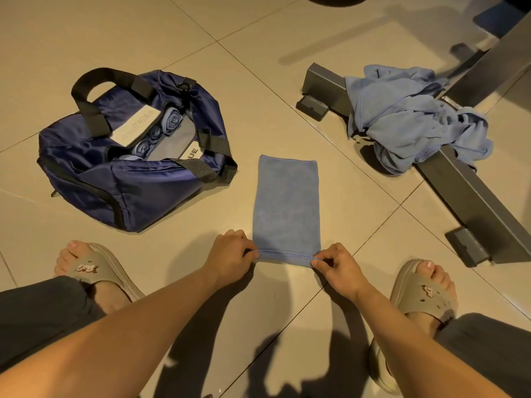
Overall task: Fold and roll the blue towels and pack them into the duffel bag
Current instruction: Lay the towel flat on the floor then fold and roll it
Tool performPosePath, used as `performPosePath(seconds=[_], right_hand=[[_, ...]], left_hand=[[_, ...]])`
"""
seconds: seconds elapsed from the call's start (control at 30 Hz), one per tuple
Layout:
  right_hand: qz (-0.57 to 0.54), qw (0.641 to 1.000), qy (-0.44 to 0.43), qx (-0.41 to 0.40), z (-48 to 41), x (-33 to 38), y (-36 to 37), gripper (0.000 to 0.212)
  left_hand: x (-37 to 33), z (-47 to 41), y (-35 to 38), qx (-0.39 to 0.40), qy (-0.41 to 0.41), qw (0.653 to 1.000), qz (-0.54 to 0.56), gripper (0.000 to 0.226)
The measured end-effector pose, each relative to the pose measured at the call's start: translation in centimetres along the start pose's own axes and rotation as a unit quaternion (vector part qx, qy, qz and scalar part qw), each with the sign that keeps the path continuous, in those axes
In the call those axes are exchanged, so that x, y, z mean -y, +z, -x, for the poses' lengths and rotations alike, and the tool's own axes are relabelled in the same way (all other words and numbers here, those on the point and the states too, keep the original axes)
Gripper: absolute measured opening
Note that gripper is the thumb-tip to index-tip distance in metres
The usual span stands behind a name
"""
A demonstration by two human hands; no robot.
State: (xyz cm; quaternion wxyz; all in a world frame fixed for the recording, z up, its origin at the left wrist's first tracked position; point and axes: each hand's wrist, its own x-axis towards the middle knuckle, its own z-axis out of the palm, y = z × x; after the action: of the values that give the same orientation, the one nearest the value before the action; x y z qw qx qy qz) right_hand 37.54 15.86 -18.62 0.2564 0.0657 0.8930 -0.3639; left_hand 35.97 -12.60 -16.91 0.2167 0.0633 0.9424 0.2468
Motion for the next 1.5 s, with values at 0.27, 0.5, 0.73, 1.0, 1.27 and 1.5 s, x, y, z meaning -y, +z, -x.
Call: performPosePath(seconds=[0.27, 0.5, 0.73, 1.0, 1.27, 1.5], right_hand=[[-0.025, 0.992, 0.127, -0.006, -1.8, 1.3, 0.1, 0.034], [0.009, 0.982, 0.185, -0.025, -2.8, 3.1, -0.3, 0.029], [0.004, 0.978, 0.209, -0.027, -3.5, 3.2, -0.8, 0.028], [0.191, 0.969, -0.123, -0.098, -1.0, 1.8, 0.3, 0.011], [0.282, 0.937, -0.186, -0.084, 0.6, 0.5, -0.3, 0.029], [0.213, 0.966, -0.139, -0.040, -1.9, 1.5, -0.8, 0.022]], left_hand=[[-1.0, -1.6, 0.7, 0.012, -0.199, 0.974, 0.110, 0.024], [-1.7, -1.7, 1.0, -0.093, -0.167, 0.981, 0.011, 0.017], [-0.1, -0.2, 3.9, -0.120, 0.180, 0.970, -0.111, 0.028], [0.2, -0.7, 2.7, -0.126, 0.177, 0.973, -0.078, 0.014], [-0.8, -1.6, 1.4, -0.086, 0.102, 0.990, -0.046, 0.012], [-1.0, -0.9, 1.3, -0.104, 0.077, 0.992, 0.012, 0.014]])
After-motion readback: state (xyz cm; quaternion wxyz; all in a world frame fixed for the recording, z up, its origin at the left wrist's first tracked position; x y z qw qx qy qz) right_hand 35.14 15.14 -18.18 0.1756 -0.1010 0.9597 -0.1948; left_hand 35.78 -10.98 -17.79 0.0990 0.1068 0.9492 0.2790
